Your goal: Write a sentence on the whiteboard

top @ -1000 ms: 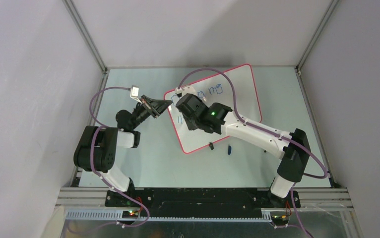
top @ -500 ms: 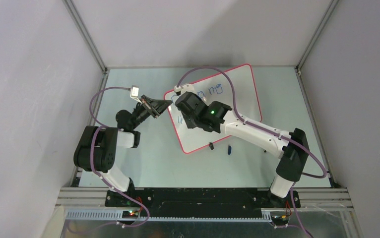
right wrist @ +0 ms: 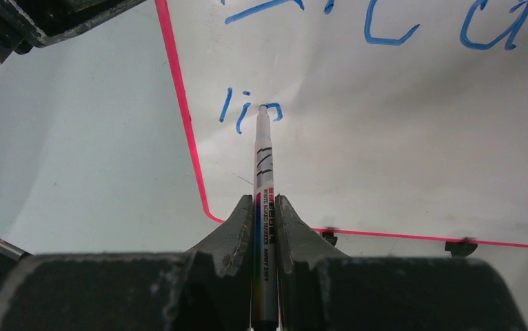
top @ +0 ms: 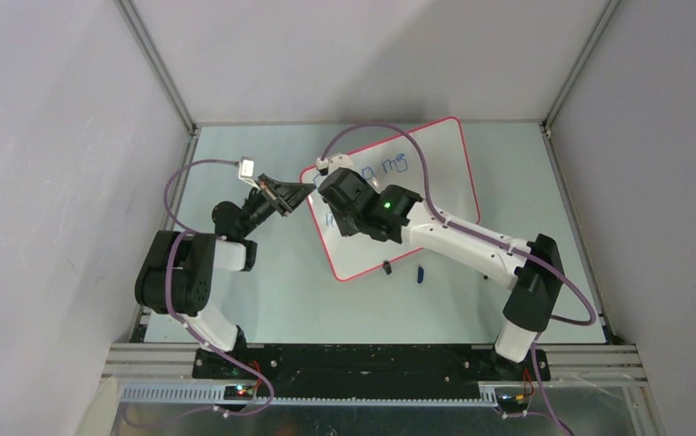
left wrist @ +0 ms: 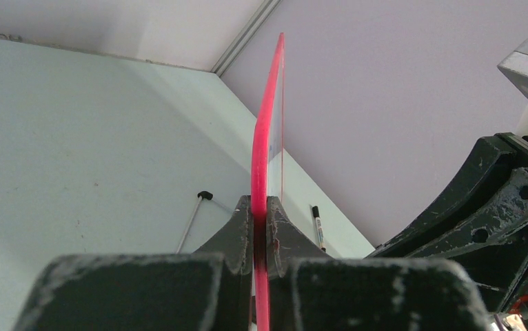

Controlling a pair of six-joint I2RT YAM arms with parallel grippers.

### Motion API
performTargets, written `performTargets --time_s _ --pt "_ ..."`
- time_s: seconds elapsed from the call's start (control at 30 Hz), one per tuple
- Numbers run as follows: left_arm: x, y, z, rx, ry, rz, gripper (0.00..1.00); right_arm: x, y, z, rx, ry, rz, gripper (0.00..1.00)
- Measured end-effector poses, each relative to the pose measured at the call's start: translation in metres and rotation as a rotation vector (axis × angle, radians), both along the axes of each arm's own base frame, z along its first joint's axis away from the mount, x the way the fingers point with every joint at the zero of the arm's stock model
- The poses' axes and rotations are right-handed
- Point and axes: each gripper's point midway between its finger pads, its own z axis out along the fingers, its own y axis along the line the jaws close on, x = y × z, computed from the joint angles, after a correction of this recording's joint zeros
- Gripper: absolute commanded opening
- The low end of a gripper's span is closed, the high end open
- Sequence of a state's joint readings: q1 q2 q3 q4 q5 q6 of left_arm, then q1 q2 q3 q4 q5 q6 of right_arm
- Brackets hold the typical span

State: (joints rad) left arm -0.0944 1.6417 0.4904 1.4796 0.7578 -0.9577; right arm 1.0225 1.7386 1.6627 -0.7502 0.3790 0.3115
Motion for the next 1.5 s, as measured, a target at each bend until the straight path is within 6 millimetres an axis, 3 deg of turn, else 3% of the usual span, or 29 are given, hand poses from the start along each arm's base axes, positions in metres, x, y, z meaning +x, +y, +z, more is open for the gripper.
performTargets --time_s 0.9,1.5 --pt "0.000 0.000 0.000 0.000 0.000 0.002 0.00 -0.009 -0.004 -0.012 -0.034 0.033 0.014 0.00" --pt "0.000 0.000 0.000 0.000 -0.001 0.002 0.00 0.001 -0.011 -0.004 -0.041 0.008 -0.017 0.00"
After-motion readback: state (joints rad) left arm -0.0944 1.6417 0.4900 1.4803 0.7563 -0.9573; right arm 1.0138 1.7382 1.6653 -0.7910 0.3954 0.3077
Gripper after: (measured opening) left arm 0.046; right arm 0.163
